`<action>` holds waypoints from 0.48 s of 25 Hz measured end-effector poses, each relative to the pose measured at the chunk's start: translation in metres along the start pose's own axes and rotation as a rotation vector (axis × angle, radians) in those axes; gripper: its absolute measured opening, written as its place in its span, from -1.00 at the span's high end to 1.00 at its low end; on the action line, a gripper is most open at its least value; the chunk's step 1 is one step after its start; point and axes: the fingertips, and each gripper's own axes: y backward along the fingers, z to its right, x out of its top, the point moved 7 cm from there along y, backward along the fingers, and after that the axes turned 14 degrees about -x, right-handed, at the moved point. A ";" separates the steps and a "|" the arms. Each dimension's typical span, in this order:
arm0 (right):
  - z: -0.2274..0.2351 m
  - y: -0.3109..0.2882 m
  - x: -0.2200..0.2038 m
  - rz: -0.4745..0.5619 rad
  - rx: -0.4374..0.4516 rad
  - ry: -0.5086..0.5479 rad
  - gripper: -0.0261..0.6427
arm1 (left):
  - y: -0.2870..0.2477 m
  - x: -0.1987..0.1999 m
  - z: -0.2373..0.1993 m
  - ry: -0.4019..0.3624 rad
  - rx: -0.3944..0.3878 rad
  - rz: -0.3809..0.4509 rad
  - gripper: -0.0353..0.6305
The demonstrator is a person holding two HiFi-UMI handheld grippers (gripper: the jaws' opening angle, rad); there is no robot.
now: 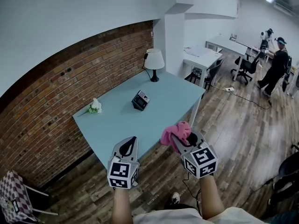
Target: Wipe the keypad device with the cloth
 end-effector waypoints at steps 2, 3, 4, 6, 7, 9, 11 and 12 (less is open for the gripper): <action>-0.011 0.011 0.002 0.004 -0.002 0.000 0.45 | 0.014 -0.001 0.004 -0.001 -0.006 0.003 0.86; -0.016 0.015 0.003 0.005 -0.004 -0.002 0.45 | 0.020 -0.001 0.005 -0.003 -0.010 0.004 0.86; -0.022 0.018 0.003 0.006 -0.005 -0.002 0.45 | 0.026 -0.001 0.006 -0.004 -0.012 0.004 0.86; -0.031 0.024 0.003 0.006 -0.008 -0.003 0.45 | 0.037 -0.003 0.006 -0.005 -0.015 0.003 0.86; -0.035 0.028 0.002 0.006 -0.009 -0.004 0.45 | 0.042 -0.005 0.007 -0.005 -0.016 0.002 0.86; -0.042 0.033 0.000 0.007 -0.013 -0.004 0.45 | 0.050 -0.007 0.007 -0.005 -0.016 0.005 0.86; -0.047 0.035 0.000 0.006 -0.015 0.001 0.45 | 0.056 -0.008 0.005 -0.006 -0.014 0.009 0.86; -0.049 0.035 0.001 0.005 -0.015 0.003 0.45 | 0.058 -0.008 0.004 -0.005 -0.015 0.011 0.86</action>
